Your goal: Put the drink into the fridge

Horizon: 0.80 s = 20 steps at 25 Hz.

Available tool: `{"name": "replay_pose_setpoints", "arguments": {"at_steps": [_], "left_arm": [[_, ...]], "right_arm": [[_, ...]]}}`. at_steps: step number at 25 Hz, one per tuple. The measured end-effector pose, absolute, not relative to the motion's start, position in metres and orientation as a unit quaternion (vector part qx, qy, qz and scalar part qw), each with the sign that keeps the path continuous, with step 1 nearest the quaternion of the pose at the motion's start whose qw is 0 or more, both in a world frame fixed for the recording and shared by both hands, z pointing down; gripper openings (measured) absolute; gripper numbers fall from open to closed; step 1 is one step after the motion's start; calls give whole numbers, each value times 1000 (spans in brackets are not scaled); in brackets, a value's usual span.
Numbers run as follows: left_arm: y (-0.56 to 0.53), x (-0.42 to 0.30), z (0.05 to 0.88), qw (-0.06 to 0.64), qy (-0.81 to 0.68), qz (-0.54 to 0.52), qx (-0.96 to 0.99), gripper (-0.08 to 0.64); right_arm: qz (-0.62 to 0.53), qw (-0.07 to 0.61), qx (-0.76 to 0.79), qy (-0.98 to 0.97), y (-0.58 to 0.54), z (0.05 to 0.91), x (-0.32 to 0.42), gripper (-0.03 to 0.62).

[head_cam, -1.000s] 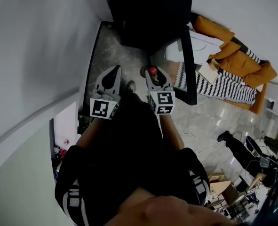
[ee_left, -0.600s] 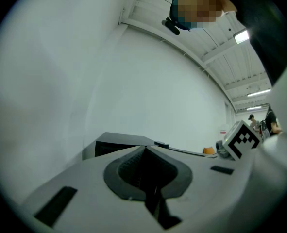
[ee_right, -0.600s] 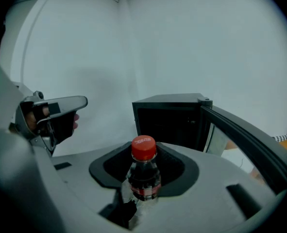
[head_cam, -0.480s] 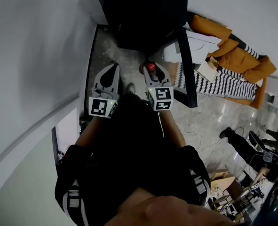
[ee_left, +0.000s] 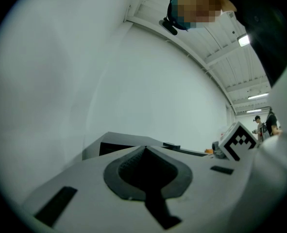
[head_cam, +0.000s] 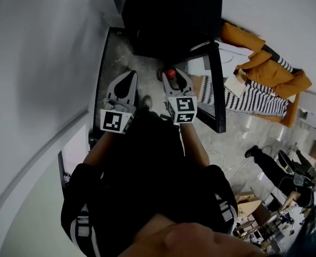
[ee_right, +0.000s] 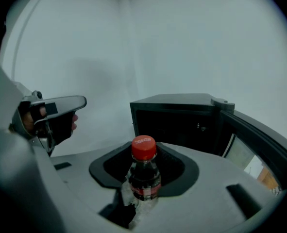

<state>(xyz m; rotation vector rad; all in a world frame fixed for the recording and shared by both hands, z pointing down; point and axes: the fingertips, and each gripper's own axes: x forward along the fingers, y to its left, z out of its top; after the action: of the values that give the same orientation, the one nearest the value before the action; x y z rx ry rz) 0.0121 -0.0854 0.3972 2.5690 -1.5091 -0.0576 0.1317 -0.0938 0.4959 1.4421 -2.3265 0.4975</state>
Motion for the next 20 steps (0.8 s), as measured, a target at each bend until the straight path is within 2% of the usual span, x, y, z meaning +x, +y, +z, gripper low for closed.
{"name": "replay_pose_setpoints", "arguments": {"at_steps": [20], "left_arm": [[-153, -20, 433, 108, -477, 20, 872, 5]], "right_arm": [[164, 209, 515, -815, -212, 557, 102, 140]]}}
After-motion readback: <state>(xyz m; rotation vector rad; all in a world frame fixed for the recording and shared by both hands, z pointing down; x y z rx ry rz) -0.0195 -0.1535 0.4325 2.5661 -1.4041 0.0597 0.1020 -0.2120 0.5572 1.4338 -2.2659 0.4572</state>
